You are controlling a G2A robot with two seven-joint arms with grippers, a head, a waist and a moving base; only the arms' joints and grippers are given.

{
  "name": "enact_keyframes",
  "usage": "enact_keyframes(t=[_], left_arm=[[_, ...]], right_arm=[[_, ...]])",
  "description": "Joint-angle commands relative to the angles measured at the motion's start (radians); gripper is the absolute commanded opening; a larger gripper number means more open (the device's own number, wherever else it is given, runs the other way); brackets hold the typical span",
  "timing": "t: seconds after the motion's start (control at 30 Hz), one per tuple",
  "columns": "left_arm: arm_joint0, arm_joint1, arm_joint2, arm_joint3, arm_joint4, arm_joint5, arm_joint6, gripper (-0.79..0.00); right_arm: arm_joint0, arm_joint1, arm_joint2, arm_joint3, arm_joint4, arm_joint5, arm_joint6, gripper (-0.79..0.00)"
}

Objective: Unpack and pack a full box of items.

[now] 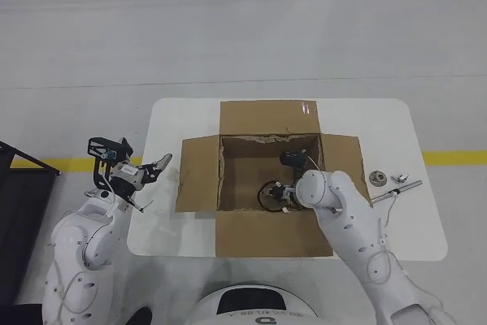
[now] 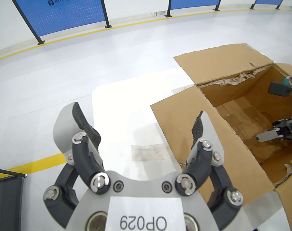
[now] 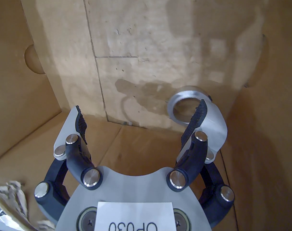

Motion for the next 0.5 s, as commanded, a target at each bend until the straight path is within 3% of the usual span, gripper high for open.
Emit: enact_keyframes(t=[0.0,0.13,0.3,0.47], left_arm=[[0.000,0.000,0.000,0.000,0.000,0.000,0.000,0.000],[0.000,0.000,0.000,0.000,0.000,0.000,0.000,0.000],[0.000,0.000,0.000,0.000,0.000,0.000,0.000,0.000],[0.000,0.000,0.000,0.000,0.000,0.000,0.000,0.000]], right_arm=[[0.045,-0.010,-0.035,0.054,0.019,-0.007,0.005,-0.049],[0.093,-0.024,-0.085,0.080,0.063,-0.057,0.005,-0.114],[0.034,-0.015,-0.045,0.004,0.111,-0.124,-0.082,-0.283],[-0.050,0.003,0.008,-0.065,0.076,-0.110,-0.111,-0.246]])
